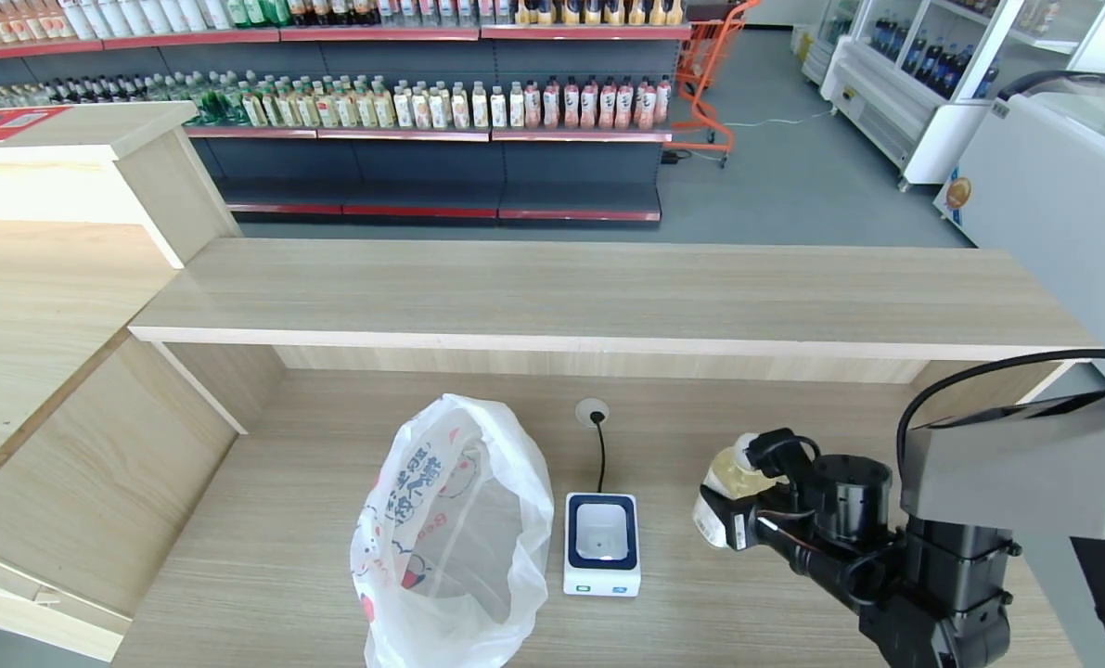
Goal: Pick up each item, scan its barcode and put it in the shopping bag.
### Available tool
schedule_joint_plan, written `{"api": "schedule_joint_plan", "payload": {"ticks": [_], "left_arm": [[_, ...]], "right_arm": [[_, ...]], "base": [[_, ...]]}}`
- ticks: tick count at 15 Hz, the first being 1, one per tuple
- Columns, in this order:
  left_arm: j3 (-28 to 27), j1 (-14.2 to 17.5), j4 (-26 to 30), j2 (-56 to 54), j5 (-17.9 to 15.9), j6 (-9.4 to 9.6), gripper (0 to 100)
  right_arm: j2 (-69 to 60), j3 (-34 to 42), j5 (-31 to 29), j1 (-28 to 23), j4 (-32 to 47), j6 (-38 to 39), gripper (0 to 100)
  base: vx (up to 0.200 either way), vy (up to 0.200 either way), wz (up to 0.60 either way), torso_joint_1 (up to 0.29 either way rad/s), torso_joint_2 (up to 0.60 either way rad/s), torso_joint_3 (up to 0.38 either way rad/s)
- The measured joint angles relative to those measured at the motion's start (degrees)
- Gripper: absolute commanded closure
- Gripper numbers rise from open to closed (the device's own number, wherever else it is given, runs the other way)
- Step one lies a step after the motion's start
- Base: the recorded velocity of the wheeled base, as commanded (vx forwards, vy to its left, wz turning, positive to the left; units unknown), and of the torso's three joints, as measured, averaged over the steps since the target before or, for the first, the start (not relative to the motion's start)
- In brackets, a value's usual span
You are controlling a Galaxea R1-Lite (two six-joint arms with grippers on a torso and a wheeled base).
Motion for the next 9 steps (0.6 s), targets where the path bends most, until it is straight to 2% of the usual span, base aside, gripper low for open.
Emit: {"api": "schedule_joint_plan", "payload": {"ticks": [2, 7, 9], "left_arm": [[0.0, 0.0, 0.0, 0.0, 0.0, -0.02, 0], [0.0, 0.0, 0.0, 0.0, 0.0, 0.00, 0], [0.0, 0.0, 0.0, 0.0, 0.0, -0.02, 0]], "right_arm": [[-6.1, 0.1, 7.4, -1.0, 4.5, 3.1, 100], [-27.1, 0.0, 34.1, -4.4, 25.3, 13.2, 100], [-34.1, 0.0, 40.4, -4.8, 32.9, 15.5, 100]], "base": [[0.000, 0.000, 0.00, 0.000, 0.00, 0.000], [0.000, 0.000, 0.00, 0.000, 0.00, 0.000], [0.000, 0.000, 0.00, 0.000, 0.00, 0.000]]}}
